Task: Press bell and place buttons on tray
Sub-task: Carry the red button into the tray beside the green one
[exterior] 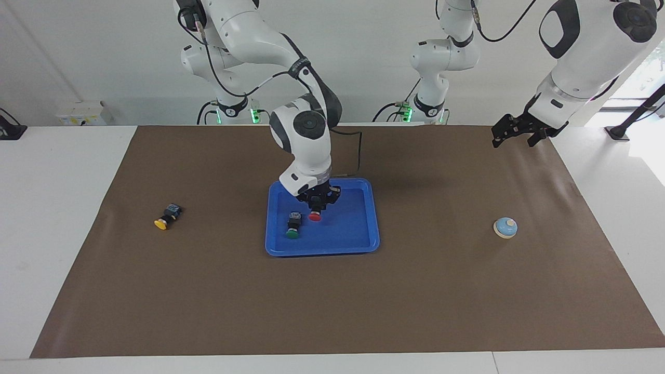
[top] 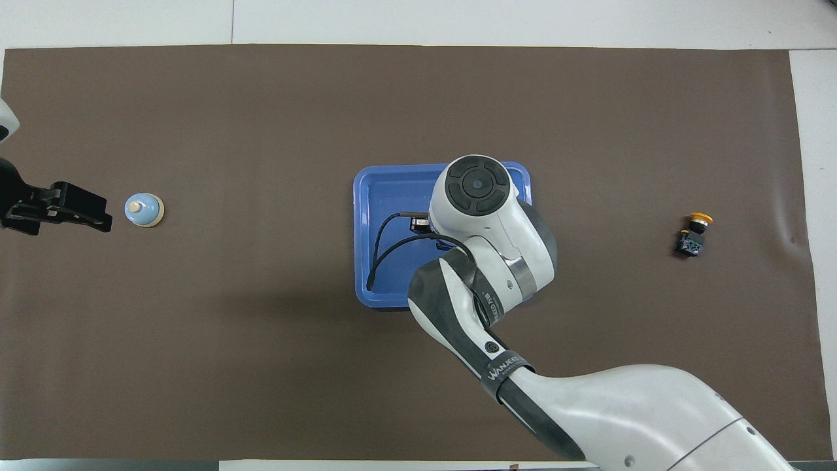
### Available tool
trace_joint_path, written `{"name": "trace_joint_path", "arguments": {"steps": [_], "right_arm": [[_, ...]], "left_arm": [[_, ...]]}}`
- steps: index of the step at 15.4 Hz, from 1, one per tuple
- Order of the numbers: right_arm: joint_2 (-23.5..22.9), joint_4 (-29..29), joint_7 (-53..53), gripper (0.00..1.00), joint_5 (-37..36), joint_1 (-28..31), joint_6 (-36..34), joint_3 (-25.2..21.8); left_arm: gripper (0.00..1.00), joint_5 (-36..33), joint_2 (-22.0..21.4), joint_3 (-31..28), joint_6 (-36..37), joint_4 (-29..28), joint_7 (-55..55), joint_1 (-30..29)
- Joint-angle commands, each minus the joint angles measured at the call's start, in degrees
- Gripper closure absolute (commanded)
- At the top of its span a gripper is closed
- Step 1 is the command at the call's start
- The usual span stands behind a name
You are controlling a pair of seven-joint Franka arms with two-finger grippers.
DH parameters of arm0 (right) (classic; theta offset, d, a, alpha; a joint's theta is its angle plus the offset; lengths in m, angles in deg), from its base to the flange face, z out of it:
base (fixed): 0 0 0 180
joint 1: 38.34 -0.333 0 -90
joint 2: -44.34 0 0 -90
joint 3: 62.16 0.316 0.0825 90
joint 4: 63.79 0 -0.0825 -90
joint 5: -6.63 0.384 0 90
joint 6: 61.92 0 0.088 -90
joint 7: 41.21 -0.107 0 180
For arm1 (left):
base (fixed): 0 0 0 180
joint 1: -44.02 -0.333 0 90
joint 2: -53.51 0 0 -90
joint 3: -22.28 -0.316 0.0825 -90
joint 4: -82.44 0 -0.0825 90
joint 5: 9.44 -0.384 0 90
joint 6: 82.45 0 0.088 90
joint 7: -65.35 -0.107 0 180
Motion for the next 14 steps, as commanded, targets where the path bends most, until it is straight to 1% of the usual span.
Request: {"name": "trace_joint_path", "arguments": {"steps": [1,4,5,6,8,10,12,14], "right_arm": [[-1.42,0.65,-0.01,1.00,0.50,-0.11,1.00,-0.10],[-1.34,-0.05,-1.15,1.00,0.94,-0.28,1.53,-0.10],[-1.25,-0.05,-2.81,0.26,1.11,-0.19,1.18,-0.10],[-1.25,0.30,-5.17,0.00,1.12,-0.28,0.48,-0.10],[-0.64,1.17,-8.26,0.00,1.12,-0.02,-2.33,-0.19],[2.51,1.44,-8.10,0.00,1.12,1.73,-6.36,-0.54],[5.94,1.44,-6.79,0.00,1.03,6.37,-9.62,-0.54],[9.02,1.44,0.21,0.00,0.85,10.60,-12.70,-0.72]], "left_arm": [[0.00,0.13,-0.42,-0.28,1.02,0.41,0.45,0.21],[0.00,0.13,-0.42,-0.28,1.02,0.41,0.45,0.21],[0.00,0.13,-0.42,-0.28,1.02,0.41,0.45,0.21],[0.00,0.13,-0.42,-0.28,1.02,0.41,0.45,0.21],[0.00,0.13,-0.42,-0.28,1.02,0.41,0.45,0.21],[0.00,0.13,-0.42,-0.28,1.02,0.41,0.45,0.21],[0.00,0.13,-0.42,-0.28,1.02,0.41,0.45,0.21],[0.00,0.13,-0.42,-0.28,1.02,0.41,0.45,0.21]]}}
